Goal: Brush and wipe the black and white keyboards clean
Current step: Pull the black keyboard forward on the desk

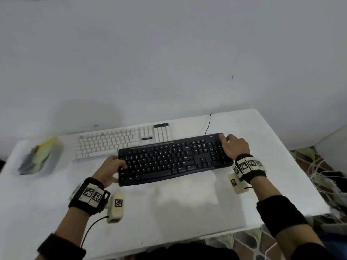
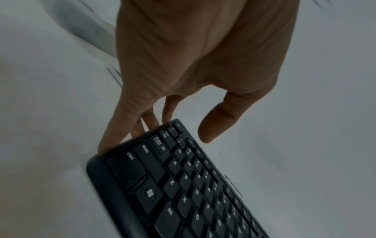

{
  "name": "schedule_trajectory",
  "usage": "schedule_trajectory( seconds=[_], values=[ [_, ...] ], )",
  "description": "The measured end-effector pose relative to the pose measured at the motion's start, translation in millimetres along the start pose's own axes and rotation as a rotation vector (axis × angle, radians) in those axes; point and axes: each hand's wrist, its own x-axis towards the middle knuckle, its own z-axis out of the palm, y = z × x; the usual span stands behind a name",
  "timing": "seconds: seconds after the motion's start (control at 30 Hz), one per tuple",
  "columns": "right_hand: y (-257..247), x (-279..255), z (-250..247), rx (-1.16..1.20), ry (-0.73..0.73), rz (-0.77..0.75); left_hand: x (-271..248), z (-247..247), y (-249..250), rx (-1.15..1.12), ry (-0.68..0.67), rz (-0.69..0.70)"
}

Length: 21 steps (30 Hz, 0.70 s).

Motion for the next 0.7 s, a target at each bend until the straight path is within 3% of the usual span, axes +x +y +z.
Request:
schedule_trajectory(
  seconds=[0.2,0.37,0.5,0.7],
  values=[
    [-71.3,-59.6,59.9,-0.049,-0.052,-0.018,-3.8,-109.4,-46.0,-0.049,0.034,-0.049],
    [-112.9,-95.0,88.4,-0.128,-0.079,-0.002,-3.0,-168.3,-63.1,-0.093,0.053,-0.075],
    [-119.6,-107.1,93.2,-0.197,-0.068,0.017,-7.6,-180.4,-76.4,-0.078,0.024,-0.080],
    [-115.1,-104.1,77.1,-0.263,-0.087,0.010,-11.1,-161.3,-103.6,-0.047,0.055,-0.118]
  ],
)
